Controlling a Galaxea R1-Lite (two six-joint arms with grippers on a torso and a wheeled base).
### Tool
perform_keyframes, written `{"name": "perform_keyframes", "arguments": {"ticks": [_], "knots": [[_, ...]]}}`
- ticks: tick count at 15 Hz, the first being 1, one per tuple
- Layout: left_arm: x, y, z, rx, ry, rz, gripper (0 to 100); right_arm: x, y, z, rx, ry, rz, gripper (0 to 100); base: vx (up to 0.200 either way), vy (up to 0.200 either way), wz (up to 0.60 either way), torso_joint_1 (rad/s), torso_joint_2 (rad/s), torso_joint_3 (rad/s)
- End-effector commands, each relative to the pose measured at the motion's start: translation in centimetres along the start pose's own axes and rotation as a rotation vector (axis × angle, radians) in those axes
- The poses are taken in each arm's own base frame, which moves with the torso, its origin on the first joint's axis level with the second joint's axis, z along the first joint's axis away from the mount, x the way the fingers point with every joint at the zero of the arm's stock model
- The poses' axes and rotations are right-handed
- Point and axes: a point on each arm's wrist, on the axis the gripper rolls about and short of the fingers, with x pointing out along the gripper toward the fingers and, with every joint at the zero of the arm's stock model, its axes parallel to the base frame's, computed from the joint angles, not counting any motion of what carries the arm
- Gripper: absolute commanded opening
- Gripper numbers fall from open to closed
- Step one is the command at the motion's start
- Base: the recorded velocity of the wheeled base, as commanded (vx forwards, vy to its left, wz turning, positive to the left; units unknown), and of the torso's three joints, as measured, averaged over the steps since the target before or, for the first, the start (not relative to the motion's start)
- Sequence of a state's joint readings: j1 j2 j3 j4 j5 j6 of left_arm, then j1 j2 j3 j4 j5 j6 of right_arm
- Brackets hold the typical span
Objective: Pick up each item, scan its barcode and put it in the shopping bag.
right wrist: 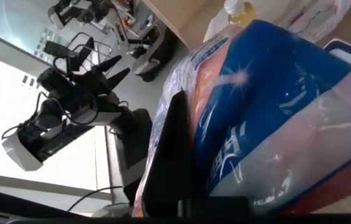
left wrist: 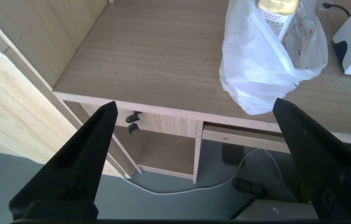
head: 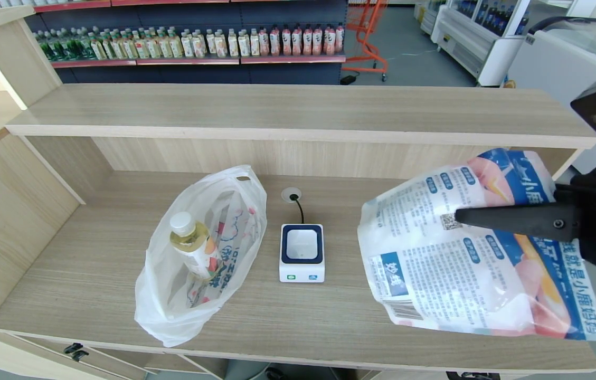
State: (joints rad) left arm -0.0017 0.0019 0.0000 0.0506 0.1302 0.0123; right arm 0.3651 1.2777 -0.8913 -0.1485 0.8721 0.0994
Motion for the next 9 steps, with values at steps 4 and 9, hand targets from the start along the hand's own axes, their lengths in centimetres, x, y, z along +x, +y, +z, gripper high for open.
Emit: {"name": "perform_keyframes", "arguments": {"ticks": [4, 9], "knots": [[0.0, 0.0, 0.0, 0.000, 0.000, 0.000, 100, -3.5, -3.9, -4.7, -0.399, 0.157, -0.435, 0, 0.000, 0.000, 0.00, 0.000, 0.00, 0.000], [0.0, 0.0, 0.0, 0.000, 0.000, 0.000, 100, -4.8, -3.1, -5.3, -0.509, 0.219, -0.601, 0, 0.000, 0.000, 0.00, 0.000, 0.00, 0.000]]}}
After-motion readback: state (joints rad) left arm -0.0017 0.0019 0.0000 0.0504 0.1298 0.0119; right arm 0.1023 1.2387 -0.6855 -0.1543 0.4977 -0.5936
